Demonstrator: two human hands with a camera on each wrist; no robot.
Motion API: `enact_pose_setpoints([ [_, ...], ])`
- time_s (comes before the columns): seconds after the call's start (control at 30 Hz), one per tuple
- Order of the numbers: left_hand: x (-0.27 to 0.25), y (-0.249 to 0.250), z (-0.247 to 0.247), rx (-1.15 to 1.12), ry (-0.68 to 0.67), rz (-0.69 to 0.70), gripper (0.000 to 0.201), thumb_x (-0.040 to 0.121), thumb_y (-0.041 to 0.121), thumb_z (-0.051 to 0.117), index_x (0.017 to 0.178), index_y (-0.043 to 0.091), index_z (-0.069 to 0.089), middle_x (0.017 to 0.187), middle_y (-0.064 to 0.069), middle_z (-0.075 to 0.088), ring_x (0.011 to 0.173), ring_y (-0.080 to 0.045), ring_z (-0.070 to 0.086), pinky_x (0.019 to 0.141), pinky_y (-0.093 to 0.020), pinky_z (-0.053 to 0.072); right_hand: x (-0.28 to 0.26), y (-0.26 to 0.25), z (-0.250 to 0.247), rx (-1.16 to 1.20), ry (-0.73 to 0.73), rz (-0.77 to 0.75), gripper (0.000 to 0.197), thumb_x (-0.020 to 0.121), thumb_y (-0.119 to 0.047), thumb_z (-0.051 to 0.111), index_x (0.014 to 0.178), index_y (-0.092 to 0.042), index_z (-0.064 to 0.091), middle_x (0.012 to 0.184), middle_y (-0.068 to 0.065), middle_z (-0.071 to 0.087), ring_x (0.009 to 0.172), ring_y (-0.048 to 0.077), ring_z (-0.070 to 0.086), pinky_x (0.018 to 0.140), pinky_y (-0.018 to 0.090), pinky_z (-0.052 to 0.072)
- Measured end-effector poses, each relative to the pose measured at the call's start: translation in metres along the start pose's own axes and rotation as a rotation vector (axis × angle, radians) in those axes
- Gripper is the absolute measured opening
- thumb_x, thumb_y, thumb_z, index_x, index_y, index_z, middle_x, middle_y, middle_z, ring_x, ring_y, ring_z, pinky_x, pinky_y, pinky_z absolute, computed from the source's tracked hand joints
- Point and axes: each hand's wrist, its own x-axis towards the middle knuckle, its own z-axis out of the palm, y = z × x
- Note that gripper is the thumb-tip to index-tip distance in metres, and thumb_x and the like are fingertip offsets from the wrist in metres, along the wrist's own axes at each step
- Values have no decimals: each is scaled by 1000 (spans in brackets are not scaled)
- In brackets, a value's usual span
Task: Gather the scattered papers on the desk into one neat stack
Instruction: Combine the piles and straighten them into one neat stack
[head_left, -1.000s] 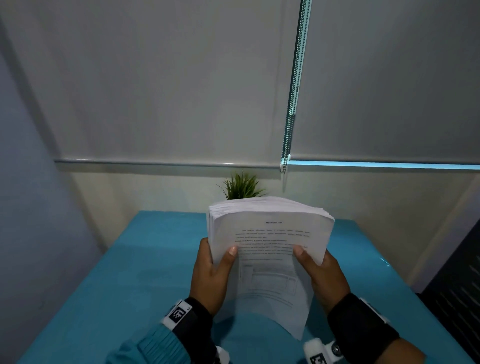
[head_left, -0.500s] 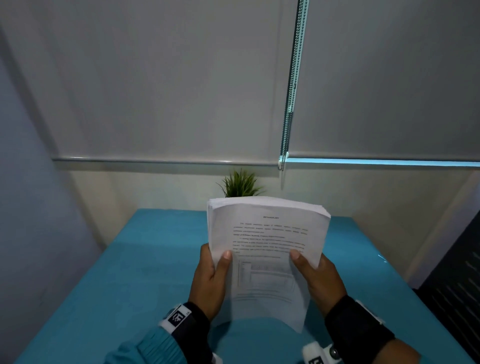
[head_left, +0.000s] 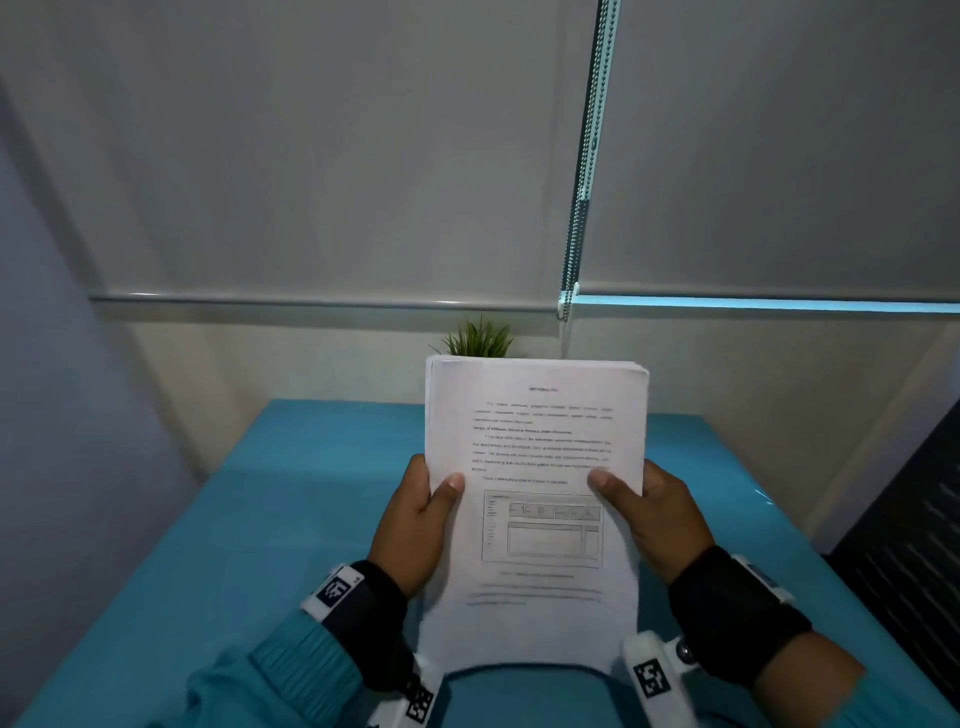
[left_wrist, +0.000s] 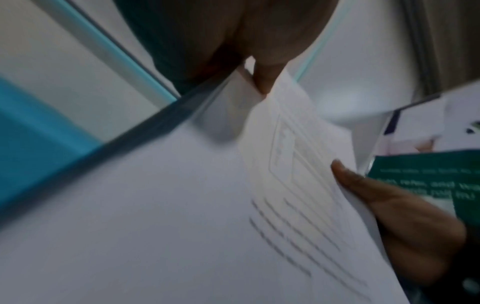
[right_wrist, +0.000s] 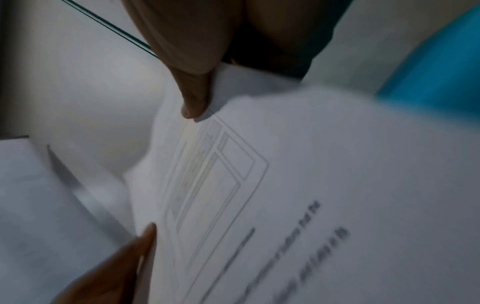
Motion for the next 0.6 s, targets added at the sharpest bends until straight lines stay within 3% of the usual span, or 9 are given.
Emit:
enact_pose_setpoints([
  [0.07,4,-14,1,-148,-58,-197,27,90,35,60,111,18,60,114,3,71,108,-14,66,96,-37,50,5,11,0,-24,-32,60,15,87,-15,68,101,-20,68,93,-15,73,84,-4,68,68,9,49],
  [0.17,6,-61,6,-122,-163,-412,46,78,46,63,115,19,63,116,1,72,111,-23,66,103,-50,46,8,52,-3,-159,-126,234,25,84,-16,72,107,-13,62,109,2,71,97,16,68,88,33,54],
  [0.23,-2,-66,12,22,-203,-447,39,84,41,59,115,16,62,114,2,71,108,-20,65,99,-39,48,2,77,-3,-216,-174,373,35,81,-10,73,111,-12,57,109,6,70,95,20,68,91,42,53],
  [0.3,-12,-66,16,212,-147,-462,23,95,24,55,112,9,57,111,-1,66,106,-21,63,84,-25,44,-7,92,0,-131,-178,468,43,81,6,66,119,-6,50,102,10,70,87,22,68,84,40,55],
  [0.37,-17,-70,17,306,-99,-445,15,94,15,56,108,11,52,114,-4,62,104,-21,61,74,-22,43,-15,99,3,-92,-156,486,50,79,14,61,124,-5,47,98,9,70,87,25,68,82,41,55],
  [0.43,-23,-68,15,494,-107,-405,32,87,22,63,116,13,51,129,-11,51,111,-23,55,85,-26,47,-25,99,6,-197,-171,410,53,76,9,63,123,-10,50,107,4,68,100,24,65,87,35,51],
  [0.5,-33,-62,11,775,-202,-330,70,82,38,68,143,23,38,150,-11,24,136,-30,33,108,-37,37,-35,98,5,-423,-220,264,62,74,-7,70,131,-18,48,130,1,53,124,19,50,98,25,40],
  [0.53,-39,-59,9,815,-257,-286,81,81,45,68,150,29,29,157,-10,12,143,-31,22,114,-39,30,-42,96,3,-530,-259,213,73,76,-16,73,141,-20,40,141,-1,39,136,16,34,106,23,30],
  [0.6,-48,-56,6,809,-407,-194,87,81,58,65,153,35,23,163,-7,0,149,-29,11,120,-39,21,-55,93,2,-650,-331,135,89,78,-38,74,151,-26,23,154,-3,13,146,11,4,115,25,11],
])
